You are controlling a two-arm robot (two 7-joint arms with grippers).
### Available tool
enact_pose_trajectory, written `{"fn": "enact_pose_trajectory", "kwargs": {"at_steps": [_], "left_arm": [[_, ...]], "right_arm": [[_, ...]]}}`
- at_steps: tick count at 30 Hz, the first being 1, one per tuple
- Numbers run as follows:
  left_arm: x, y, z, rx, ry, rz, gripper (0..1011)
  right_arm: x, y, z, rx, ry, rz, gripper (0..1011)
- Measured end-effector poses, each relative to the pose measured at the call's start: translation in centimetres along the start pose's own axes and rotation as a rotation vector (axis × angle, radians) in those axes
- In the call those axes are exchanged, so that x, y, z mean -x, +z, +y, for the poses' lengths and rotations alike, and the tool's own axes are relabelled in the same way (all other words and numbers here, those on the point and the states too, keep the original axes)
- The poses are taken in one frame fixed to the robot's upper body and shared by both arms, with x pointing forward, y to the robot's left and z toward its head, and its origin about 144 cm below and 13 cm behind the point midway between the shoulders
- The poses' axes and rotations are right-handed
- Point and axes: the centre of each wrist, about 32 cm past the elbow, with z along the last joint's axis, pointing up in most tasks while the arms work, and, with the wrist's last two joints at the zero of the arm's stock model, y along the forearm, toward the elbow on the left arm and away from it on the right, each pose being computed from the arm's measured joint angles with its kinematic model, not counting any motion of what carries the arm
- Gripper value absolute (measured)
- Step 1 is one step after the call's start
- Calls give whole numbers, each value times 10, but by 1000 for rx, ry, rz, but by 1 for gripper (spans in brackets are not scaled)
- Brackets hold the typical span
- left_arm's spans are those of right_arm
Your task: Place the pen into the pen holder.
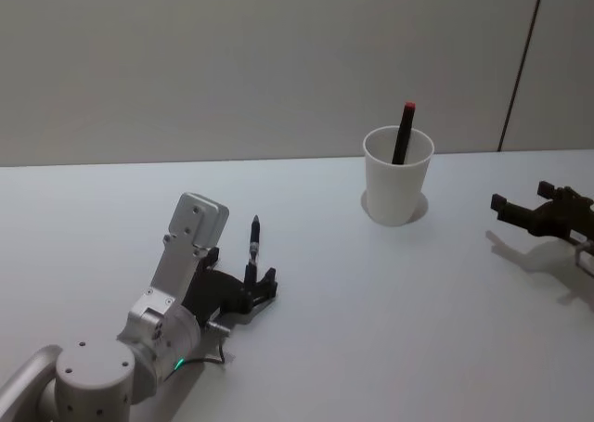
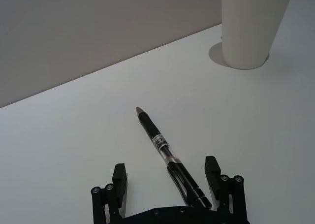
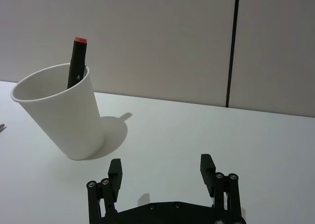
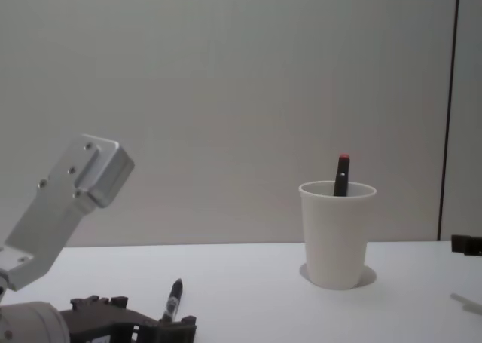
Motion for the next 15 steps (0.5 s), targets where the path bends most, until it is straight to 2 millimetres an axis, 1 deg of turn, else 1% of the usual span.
{"fn": "enact_pose_trajectory", "kwargs": {"at_steps": [10,13,14,15], "left_arm": [[0,-2,0,-9,-3,4,1001],[0,-2,0,-11,-6,5,962],[0,-2,0,-11,-6,6,916],[0,-3,0,-12,-9,6,916]], "right_arm": [[0,0,0,0,0,0,1002],[0,0,0,0,0,0,1002],[0,0,0,0,0,0,1001],[0,0,0,0,0,0,1001]]}}
